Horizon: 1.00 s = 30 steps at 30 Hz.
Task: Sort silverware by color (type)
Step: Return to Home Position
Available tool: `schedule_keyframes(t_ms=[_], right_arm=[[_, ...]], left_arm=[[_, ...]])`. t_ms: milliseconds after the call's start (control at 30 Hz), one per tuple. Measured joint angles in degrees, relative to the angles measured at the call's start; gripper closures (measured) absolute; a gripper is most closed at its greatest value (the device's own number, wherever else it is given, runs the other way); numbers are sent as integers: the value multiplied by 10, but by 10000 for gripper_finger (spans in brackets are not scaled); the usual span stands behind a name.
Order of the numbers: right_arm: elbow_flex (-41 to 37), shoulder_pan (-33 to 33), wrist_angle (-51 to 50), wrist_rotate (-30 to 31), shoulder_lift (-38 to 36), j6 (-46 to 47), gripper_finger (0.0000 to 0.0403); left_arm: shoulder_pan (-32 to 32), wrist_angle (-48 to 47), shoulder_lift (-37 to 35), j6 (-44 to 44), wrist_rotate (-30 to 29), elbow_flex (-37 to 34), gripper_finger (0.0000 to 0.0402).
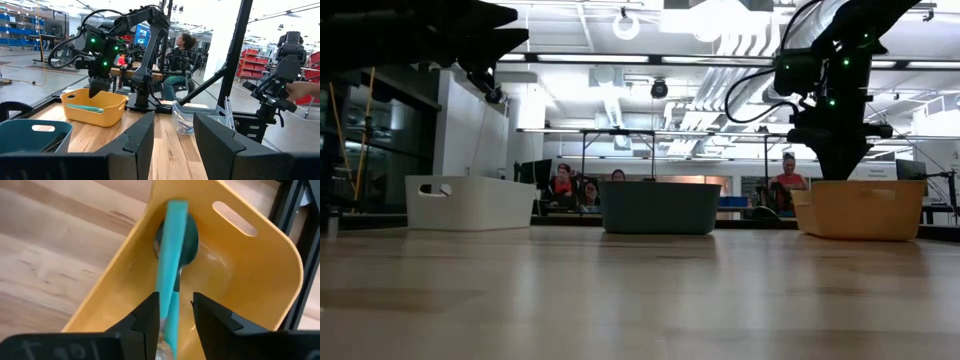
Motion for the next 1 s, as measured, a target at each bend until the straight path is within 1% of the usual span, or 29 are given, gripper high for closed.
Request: schedule_keyframes(t_ms=[133,200,267,367,467,567,667,767,867,933,1000], right_arm=[[0,1,-1,-3,0,-36,287],[0,11,1,-27,-5,-46,286],[0,35,26,-50,-16,-58,286],[-3,95,109,-58,-35,-64,285],[-43,168,281,-62,-56,-64,285],[-106,236,488,-89,-58,-73,285],[-174,295,713,-107,-41,-84,285],[-223,342,901,-105,-14,-100,285],[-238,374,1024,-102,13,-142,285],[-237,386,1067,-101,30,-172,285],[-224,393,1084,-101,46,-200,285]], left_arm=[[0,0,0,0,0,0,273],[0,0,0,0,0,0,273],[0,0,0,0,0,0,273],[0,0,0,0,0,0,273],[0,-1,0,0,0,0,273],[0,-2,0,-8,0,0,273],[0,-2,0,-10,0,0,273],[0,-3,0,-10,-3,0,273],[0,-2,0,-8,-29,0,273],[2,0,0,13,-50,0,273],[2,0,0,33,-66,0,273]])
